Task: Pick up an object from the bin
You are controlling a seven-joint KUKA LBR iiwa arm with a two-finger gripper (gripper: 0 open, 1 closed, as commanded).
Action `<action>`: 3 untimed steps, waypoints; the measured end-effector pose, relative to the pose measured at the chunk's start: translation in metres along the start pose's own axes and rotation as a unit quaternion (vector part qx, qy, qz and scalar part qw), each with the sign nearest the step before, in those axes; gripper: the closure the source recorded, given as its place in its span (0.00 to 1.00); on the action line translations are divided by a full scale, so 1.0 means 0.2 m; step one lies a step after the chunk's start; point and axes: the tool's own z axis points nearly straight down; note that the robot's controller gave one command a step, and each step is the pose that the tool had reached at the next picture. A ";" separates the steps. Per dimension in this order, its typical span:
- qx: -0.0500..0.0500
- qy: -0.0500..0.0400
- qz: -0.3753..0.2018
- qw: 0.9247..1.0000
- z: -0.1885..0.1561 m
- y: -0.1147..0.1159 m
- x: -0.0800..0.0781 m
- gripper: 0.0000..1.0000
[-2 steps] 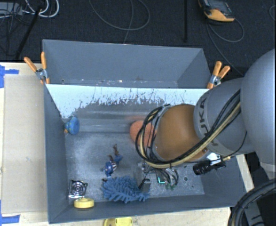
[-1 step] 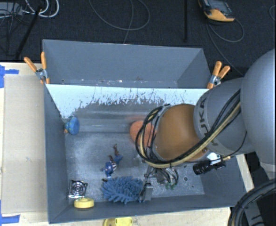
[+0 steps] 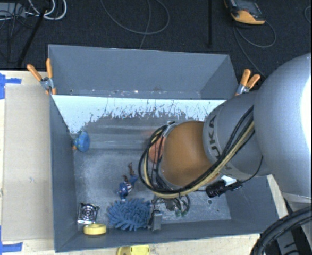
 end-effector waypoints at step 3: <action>-0.001 -0.001 -0.004 1.000 -0.69 0.10 -0.24 1.00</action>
Offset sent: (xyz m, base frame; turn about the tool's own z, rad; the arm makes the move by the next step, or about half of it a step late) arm 0.0000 0.0000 0.0000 0.0000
